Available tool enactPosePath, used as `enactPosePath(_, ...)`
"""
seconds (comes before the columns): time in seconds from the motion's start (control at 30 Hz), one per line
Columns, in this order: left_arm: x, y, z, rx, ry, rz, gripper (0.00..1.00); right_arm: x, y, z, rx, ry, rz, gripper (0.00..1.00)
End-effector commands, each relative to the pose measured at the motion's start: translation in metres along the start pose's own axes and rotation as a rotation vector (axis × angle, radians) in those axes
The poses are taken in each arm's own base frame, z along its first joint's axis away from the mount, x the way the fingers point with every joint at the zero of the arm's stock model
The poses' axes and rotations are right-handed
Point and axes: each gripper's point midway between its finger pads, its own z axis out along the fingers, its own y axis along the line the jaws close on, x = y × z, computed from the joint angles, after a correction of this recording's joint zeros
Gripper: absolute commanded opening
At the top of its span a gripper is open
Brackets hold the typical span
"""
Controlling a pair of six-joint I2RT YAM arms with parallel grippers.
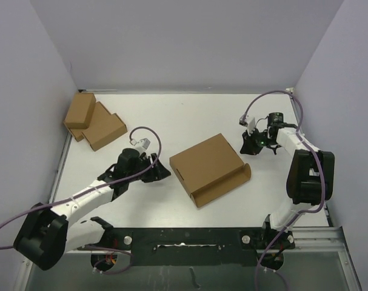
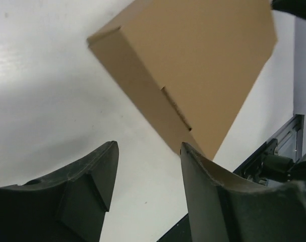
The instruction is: Fold the paper box
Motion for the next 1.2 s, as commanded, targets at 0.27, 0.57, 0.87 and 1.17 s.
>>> enactPosePath(0.27, -0.003, -0.013, 0.059, 0.042, 0.092, -0.105, 0.53, -0.004, 0.015, -0.002, -0.053, 0.013, -0.071, 0.00)
enactPosePath(0.57, -0.025, -0.024, 0.086, 0.087, 0.102, -0.091, 0.53, -0.007, 0.042, -0.005, -0.132, -0.020, -0.126, 0.00)
enactPosePath(0.87, -0.073, -0.030, 0.129, 0.140, 0.123, -0.016, 0.52, -0.008, 0.088, -0.004, -0.286, -0.037, -0.232, 0.00)
enactPosePath(1.17, -0.109, -0.048, 0.172, 0.229, 0.205, 0.085, 0.53, -0.012, 0.126, 0.010, -0.385, -0.022, -0.330, 0.00)
